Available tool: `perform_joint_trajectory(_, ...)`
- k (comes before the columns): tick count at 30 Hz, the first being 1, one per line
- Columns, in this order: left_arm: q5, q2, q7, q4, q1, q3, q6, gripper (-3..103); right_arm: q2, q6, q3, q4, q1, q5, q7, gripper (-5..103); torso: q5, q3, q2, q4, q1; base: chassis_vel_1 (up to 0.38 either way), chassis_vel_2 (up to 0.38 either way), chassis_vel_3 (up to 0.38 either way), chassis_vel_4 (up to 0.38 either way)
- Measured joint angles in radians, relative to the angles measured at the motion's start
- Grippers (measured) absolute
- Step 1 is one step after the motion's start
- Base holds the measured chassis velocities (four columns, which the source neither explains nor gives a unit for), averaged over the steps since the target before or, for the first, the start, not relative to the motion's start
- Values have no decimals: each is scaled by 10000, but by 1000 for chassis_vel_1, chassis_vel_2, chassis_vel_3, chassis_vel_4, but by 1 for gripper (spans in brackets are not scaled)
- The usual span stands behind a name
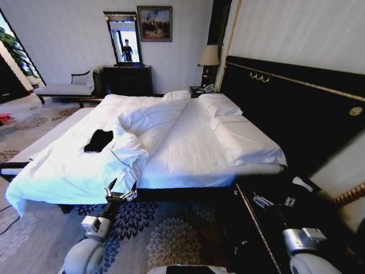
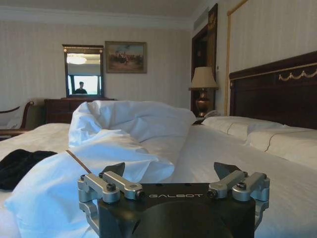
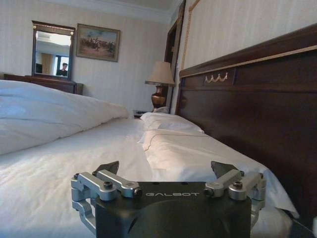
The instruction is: Fold the clothes on the bed.
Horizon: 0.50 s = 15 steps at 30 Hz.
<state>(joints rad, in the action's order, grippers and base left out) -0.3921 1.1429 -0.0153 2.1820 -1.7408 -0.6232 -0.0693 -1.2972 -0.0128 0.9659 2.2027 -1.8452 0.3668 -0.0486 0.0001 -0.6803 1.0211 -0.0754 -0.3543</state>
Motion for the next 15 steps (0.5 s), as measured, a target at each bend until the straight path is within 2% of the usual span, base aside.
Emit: perform_joint_trajectory(15,34,84,10,-70,-100,29,10,100,-193,-125,-158,-43,20,-126,42,100,0,0,0,-2,0,-126,130,129,-133)
